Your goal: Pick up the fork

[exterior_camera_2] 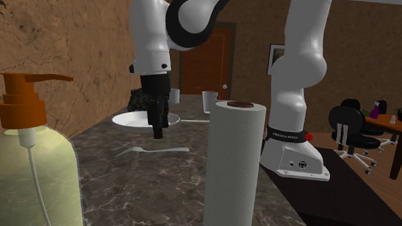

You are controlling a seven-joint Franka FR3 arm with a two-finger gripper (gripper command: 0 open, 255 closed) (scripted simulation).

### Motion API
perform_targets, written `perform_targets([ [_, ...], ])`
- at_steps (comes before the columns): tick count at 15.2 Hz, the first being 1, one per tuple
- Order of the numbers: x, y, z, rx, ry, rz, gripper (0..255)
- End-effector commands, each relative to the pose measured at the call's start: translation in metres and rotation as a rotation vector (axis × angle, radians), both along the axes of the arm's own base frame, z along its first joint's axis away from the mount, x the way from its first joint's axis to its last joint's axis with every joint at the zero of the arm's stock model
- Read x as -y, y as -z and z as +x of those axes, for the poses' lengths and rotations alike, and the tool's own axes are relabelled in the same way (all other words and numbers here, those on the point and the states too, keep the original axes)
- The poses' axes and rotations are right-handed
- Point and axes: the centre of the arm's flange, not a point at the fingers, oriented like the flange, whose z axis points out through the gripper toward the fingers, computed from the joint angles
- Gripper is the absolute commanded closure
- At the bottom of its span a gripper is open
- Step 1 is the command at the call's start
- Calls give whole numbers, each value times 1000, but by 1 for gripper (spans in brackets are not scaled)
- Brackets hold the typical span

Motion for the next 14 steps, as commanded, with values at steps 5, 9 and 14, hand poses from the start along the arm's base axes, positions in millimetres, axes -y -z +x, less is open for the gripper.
perform_targets([
  [5, -6, 36, 1, -2, -6, 4, 0],
  [9, -6, 49, 1, -2, -6, 5, 0],
  [14, -6, 49, 1, -2, -6, 4, 255],
])
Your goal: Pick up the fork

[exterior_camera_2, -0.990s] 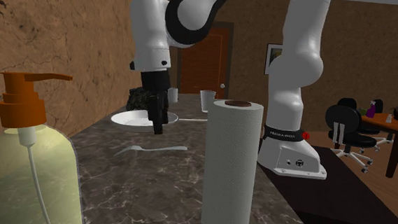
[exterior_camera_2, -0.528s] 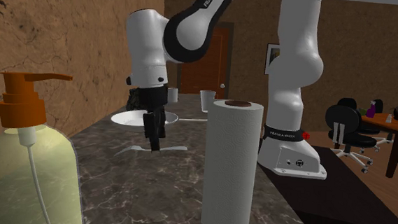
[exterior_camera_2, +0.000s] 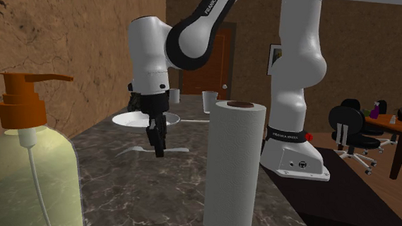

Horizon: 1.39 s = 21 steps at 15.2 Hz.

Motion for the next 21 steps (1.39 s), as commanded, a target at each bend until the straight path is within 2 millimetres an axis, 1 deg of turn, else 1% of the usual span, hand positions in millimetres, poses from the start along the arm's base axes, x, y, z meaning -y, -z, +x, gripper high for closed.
perform_targets([
  [1, 0, 0, 0, 0, 0, 0, 255],
  [5, 0, 0, 0, 0, 0, 0, 255],
  [20, 0, -79, 0, 0, 0, 0, 255],
  [21, 0, -80, 0, 0, 0, 0, 255],
])
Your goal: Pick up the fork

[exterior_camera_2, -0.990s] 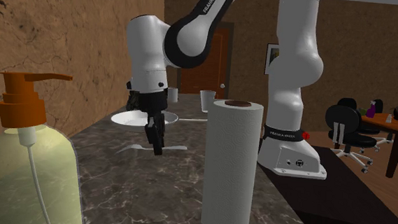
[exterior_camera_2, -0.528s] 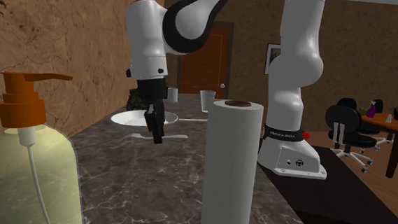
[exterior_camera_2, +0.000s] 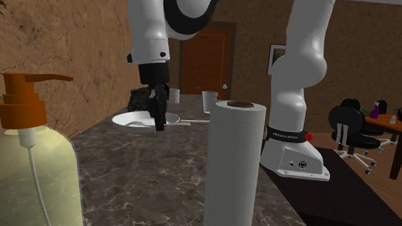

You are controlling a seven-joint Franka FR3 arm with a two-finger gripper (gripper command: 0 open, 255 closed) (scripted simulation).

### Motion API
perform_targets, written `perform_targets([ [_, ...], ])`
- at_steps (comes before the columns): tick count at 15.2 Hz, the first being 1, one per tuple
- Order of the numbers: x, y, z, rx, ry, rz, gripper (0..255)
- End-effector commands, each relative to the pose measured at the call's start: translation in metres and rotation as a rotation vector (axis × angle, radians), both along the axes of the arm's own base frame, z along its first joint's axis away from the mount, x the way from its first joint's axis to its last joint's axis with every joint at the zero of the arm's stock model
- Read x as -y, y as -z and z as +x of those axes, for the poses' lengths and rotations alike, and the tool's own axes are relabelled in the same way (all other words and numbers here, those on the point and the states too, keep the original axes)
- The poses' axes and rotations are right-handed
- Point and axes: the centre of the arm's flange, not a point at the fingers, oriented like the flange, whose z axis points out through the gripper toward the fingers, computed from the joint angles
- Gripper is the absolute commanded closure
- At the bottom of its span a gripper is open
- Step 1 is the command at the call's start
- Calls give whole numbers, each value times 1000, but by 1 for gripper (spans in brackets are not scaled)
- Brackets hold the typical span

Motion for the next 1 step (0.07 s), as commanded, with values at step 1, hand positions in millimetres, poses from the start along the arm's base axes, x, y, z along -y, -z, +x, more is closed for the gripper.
perform_targets([
  [1, 0, -3, 0, 0, 0, 0, 255],
])
